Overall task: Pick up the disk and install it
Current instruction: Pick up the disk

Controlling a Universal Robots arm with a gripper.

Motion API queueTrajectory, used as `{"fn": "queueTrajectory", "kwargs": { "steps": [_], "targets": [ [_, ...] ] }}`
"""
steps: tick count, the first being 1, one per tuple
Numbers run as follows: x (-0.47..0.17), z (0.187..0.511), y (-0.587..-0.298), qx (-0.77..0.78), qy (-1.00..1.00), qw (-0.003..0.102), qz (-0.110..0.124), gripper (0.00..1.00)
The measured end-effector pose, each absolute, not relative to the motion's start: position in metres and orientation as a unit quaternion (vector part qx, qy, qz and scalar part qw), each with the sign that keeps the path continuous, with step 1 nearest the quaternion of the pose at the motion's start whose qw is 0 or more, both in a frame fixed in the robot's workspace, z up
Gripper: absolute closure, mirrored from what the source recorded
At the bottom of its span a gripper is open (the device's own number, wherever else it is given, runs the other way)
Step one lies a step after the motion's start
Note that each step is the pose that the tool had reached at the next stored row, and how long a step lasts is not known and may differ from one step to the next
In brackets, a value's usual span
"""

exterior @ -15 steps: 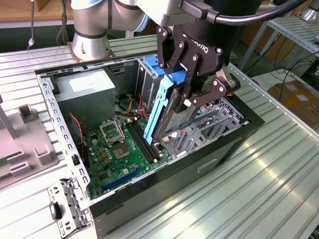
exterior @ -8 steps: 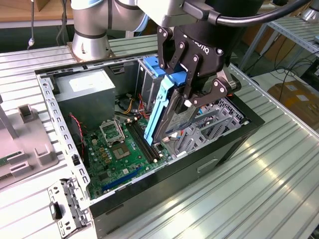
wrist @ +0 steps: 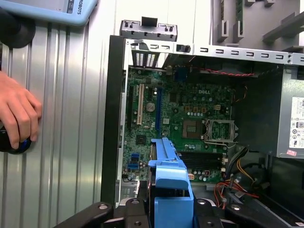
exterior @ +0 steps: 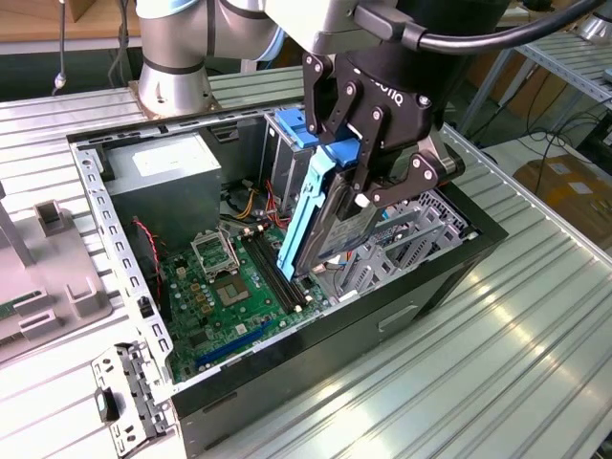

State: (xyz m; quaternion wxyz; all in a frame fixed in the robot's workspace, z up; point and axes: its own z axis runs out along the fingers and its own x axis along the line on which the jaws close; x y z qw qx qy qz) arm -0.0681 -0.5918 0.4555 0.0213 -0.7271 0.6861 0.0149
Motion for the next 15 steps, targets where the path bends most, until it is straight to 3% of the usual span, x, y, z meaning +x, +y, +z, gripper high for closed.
{"fn": "queueTrajectory", "kwargs": {
  "steps": [15],
  "targets": [
    [-0.0661,0.4554,-0.5938,-0.727,0.686,0.021,0.015,0.64]
  ]
}}
